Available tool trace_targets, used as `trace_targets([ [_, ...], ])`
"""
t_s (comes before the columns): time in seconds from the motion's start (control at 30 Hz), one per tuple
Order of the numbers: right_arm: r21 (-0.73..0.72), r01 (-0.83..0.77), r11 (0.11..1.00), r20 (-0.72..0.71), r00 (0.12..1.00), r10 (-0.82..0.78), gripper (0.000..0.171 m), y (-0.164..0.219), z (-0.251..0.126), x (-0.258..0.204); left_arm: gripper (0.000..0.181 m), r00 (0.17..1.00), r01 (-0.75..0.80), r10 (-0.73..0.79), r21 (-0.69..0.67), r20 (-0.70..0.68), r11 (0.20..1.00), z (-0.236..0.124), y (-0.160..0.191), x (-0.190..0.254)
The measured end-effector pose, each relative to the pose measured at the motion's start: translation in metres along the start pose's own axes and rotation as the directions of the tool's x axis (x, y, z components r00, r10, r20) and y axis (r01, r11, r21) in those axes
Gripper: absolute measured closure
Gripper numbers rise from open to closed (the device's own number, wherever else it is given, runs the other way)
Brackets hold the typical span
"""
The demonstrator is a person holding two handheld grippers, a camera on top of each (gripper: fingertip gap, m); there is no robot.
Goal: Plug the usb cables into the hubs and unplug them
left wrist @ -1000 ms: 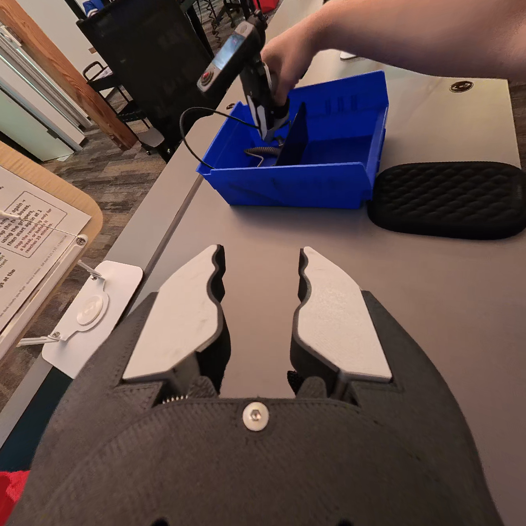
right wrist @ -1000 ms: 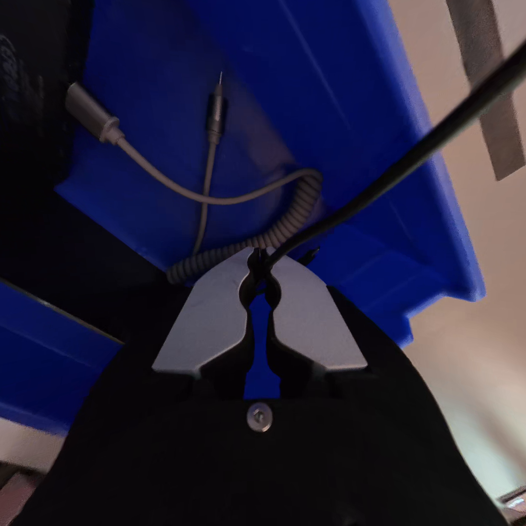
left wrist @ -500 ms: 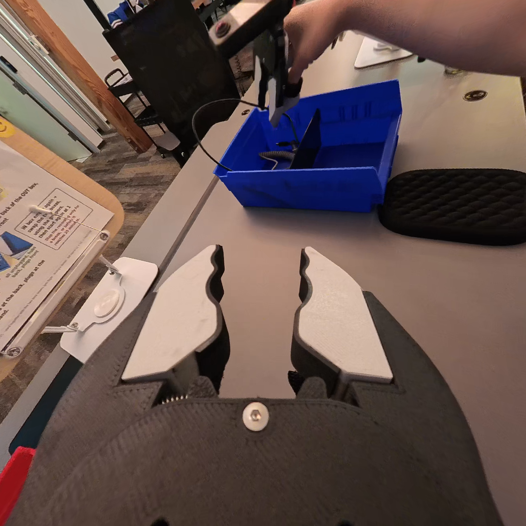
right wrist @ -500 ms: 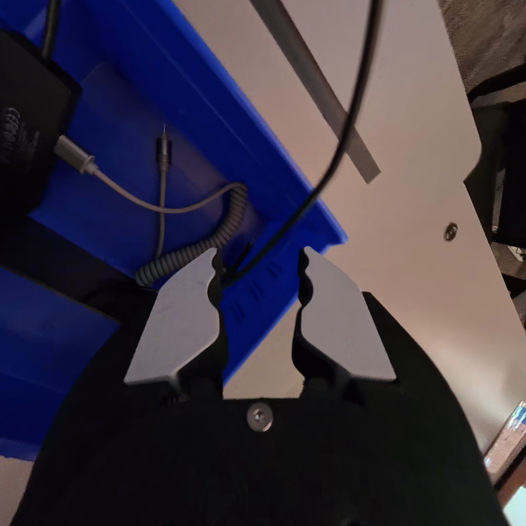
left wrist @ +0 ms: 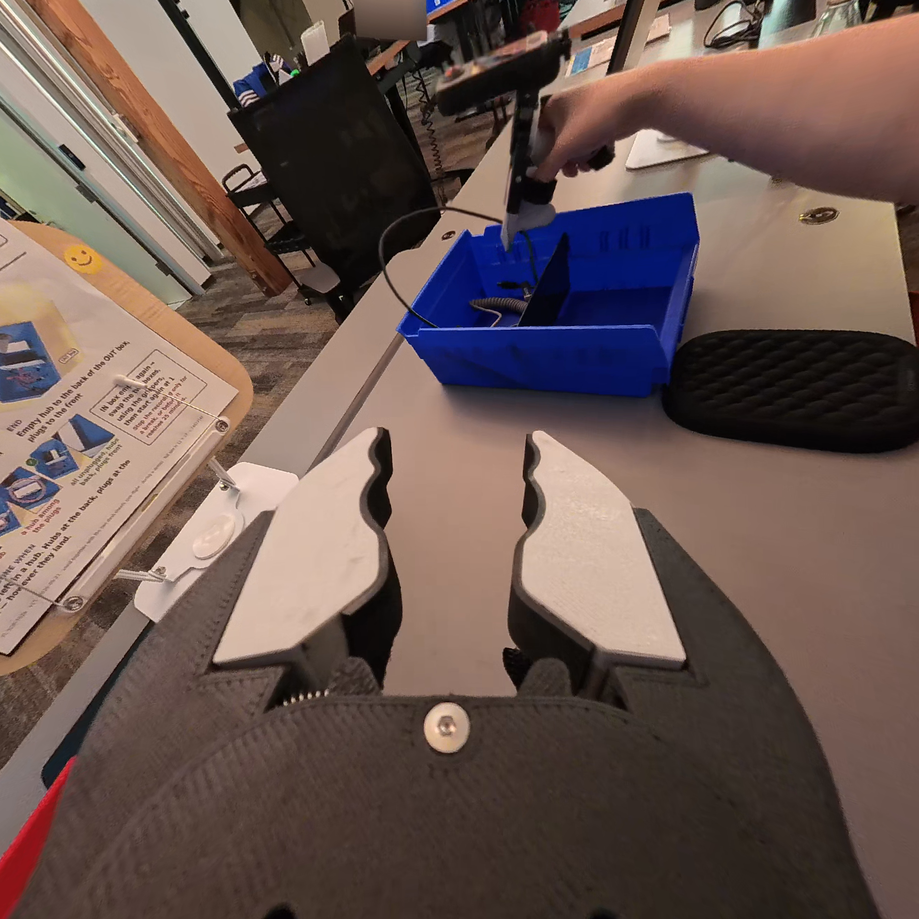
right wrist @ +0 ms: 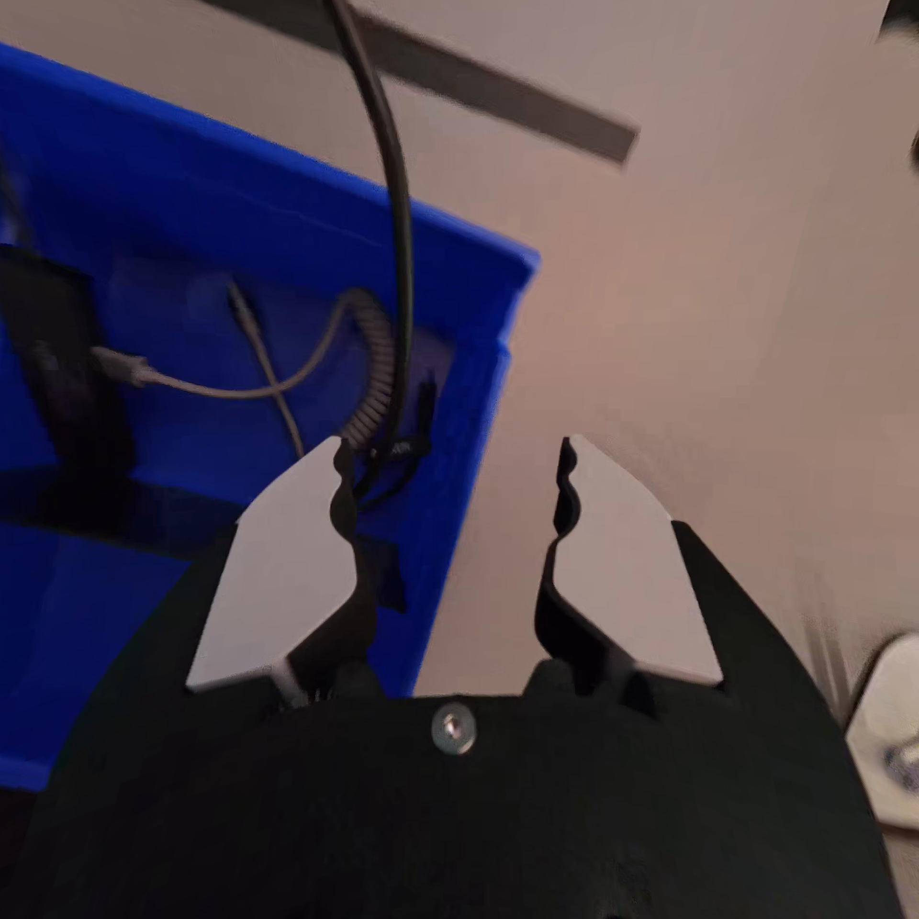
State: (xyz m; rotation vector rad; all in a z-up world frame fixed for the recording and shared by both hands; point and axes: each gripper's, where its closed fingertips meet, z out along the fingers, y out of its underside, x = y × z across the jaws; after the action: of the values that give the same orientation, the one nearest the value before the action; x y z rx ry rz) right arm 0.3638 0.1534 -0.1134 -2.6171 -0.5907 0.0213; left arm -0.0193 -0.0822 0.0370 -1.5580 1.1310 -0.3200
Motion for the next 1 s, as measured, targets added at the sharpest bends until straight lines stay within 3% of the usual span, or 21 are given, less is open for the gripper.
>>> trace_targets([
  [0.07, -0.088, -0.063, 0.994, -0.009, 0.998, 0.062, 0.092, 0.017, 0.01, 0.01, 0.131, 1.0, -0.002, 0.002, 0.001, -0.001, 1.0, -0.001, -0.001, 0.002],
  [0.1, -0.112, -0.082, 0.99, 0.026, 0.996, 0.085, 0.103, 0.023, 0.013, 0.009, 0.131, 1.0, -0.005, 0.005, 0.003, -0.002, 1.0, -0.001, -0.002, 0.003],
  [0.2, -0.144, -0.17, 0.975, 0.237, 0.95, 0.201, 0.158, 0.029, 0.015, -0.01, 0.131, 1.0, -0.016, 0.016, 0.008, -0.001, 1.0, -0.003, -0.004, 0.005],
  [0.27, -0.151, -0.271, 0.951, 0.232, 0.925, 0.3, 0.16, 0.029, 0.016, -0.003, 0.131, 1.0, -0.016, 0.016, 0.012, -0.002, 1.0, -0.004, -0.005, 0.005],
  [0.37, -0.121, -0.296, 0.947, 0.087, 0.948, 0.307, 0.165, 0.028, 0.019, 0.022, 0.132, 1.0, -0.014, 0.014, 0.012, -0.005, 1.0, -0.004, -0.005, 0.005],
  [0.5, -0.086, -0.196, 0.977, 0.003, 0.98, 0.198, 0.159, 0.023, 0.02, 0.031, 0.132, 1.0, -0.019, 0.019, 0.013, 0.003, 1.0, -0.007, -0.005, 0.003],
  [0.67, -0.02, -0.126, 0.992, -0.076, 0.989, 0.124, 0.126, 0.008, -0.001, 0.037, 0.132, 1.0, -0.006, 0.005, 0.032, 0.016, 0.999, -0.014, -0.007, -0.003],
  [0.77, 0.003, -0.034, 0.999, -0.077, 0.996, 0.034, 0.119, 0.001, -0.015, 0.029, 0.132, 1.0, -0.005, 0.004, 0.033, 0.02, 0.999, -0.016, -0.007, -0.005],
  [0.9, 0.11, 0.028, 0.994, -0.016, 1.0, -0.027, 0.111, -0.018, -0.036, 0.009, 0.132, 1.0, -0.006, 0.005, 0.032, 0.022, 0.999, -0.016, -0.007, -0.005],
  [1.0, 0.254, 0.021, 0.967, 0.11, 0.993, -0.051, 0.104, -0.039, -0.059, -0.017, 0.131, 0.999, -0.009, 0.008, 0.024, 0.033, 1.0, -0.017, -0.006, -0.007],
])
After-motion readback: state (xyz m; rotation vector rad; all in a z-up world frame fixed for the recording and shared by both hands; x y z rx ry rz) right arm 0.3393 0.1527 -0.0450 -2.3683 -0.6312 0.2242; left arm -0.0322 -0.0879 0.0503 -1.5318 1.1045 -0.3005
